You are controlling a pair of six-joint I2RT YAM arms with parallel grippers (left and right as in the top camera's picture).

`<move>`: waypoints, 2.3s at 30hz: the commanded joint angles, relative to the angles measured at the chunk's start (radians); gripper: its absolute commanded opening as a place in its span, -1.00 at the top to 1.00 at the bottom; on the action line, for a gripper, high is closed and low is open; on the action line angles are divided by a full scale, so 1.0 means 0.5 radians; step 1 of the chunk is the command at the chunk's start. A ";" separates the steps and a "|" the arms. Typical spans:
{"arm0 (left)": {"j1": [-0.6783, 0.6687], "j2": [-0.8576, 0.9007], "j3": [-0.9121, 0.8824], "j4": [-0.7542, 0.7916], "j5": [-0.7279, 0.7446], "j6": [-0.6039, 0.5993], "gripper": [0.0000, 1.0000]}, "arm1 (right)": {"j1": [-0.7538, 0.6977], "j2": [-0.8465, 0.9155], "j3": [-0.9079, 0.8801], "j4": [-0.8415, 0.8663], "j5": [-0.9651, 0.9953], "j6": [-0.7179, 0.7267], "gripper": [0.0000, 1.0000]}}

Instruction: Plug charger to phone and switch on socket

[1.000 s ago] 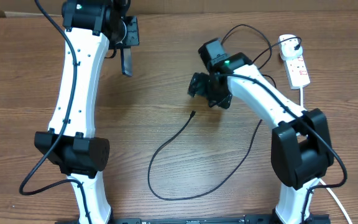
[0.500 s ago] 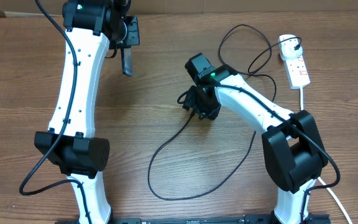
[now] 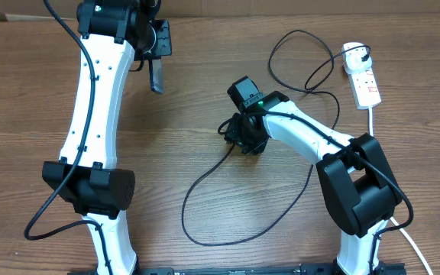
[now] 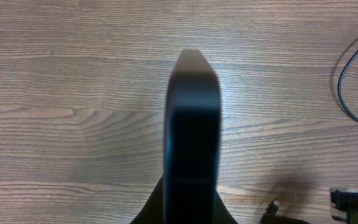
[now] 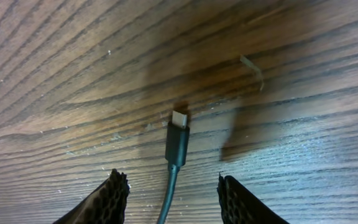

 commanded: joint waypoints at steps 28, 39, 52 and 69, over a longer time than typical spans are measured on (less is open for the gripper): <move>-0.005 -0.008 0.014 0.009 -0.019 -0.030 0.91 | -0.001 0.118 -0.011 0.056 -0.070 0.036 0.64; -0.005 -0.008 0.014 0.008 -0.019 -0.030 0.92 | -0.004 0.118 -0.011 0.074 -0.062 0.036 0.68; -0.004 -0.008 0.014 0.008 -0.020 -0.029 0.92 | -0.028 0.117 -0.011 0.082 -0.063 0.035 0.85; -0.005 -0.008 0.014 0.009 -0.020 -0.029 0.91 | -0.117 0.115 -0.002 0.073 -0.335 -0.069 0.93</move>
